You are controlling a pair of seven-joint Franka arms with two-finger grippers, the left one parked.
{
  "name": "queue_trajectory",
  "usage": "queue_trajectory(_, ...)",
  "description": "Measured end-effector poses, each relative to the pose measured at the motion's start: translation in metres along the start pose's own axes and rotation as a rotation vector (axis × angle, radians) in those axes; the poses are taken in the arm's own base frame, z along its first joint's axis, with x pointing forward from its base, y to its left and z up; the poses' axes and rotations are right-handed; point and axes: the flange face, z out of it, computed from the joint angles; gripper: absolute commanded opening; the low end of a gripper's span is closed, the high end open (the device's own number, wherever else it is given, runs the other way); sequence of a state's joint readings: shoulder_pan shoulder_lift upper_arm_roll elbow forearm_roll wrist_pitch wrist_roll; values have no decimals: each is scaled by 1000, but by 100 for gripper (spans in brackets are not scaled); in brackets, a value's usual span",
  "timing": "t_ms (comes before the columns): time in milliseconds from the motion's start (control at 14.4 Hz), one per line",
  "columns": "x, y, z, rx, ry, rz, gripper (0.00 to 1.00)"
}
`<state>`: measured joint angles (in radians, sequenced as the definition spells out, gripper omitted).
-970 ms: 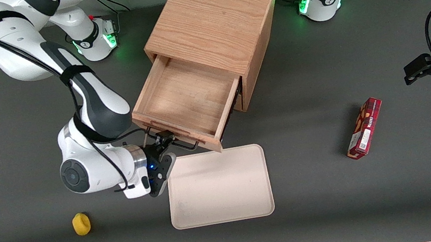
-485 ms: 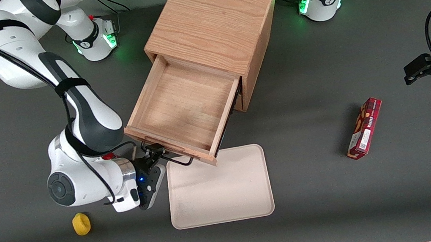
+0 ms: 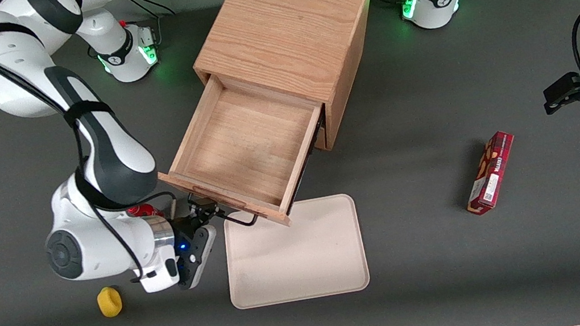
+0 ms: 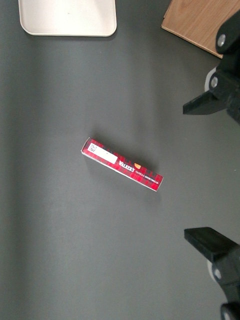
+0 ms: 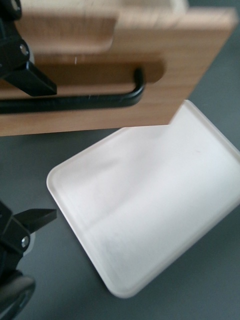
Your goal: Open upper drawer
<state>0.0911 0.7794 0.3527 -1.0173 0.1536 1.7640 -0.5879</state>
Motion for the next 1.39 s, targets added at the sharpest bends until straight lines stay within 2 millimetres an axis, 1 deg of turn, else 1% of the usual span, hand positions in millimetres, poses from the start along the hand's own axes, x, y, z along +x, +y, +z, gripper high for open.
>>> queue_trajectory(69,3,-10,-27,-26,24,74,100)
queue_trajectory(208,1,-42,-78,-63,25,310,100)
queue_trajectory(277,-3,-58,-98,-78,20,422,100)
queue_trajectory(416,-14,-87,-129,-99,-21,528,100)
queue_trajectory(554,-36,-101,-158,-132,-76,650,100)
queue_trajectory(693,-68,-108,-182,-160,-172,861,100)
queue_trajectory(832,-98,-111,-208,-208,-213,1007,100)
queue_trajectory(901,-110,-112,-219,-235,-219,1041,100)
queue_trajectory(970,-123,-113,-223,-261,-227,1064,100)
queue_trajectory(1040,-136,-115,-224,-285,-235,1082,100)
queue_trajectory(1248,-172,-133,-213,-346,-190,1056,100)
queue_trajectory(1386,-212,-135,-209,-366,-151,994,100)
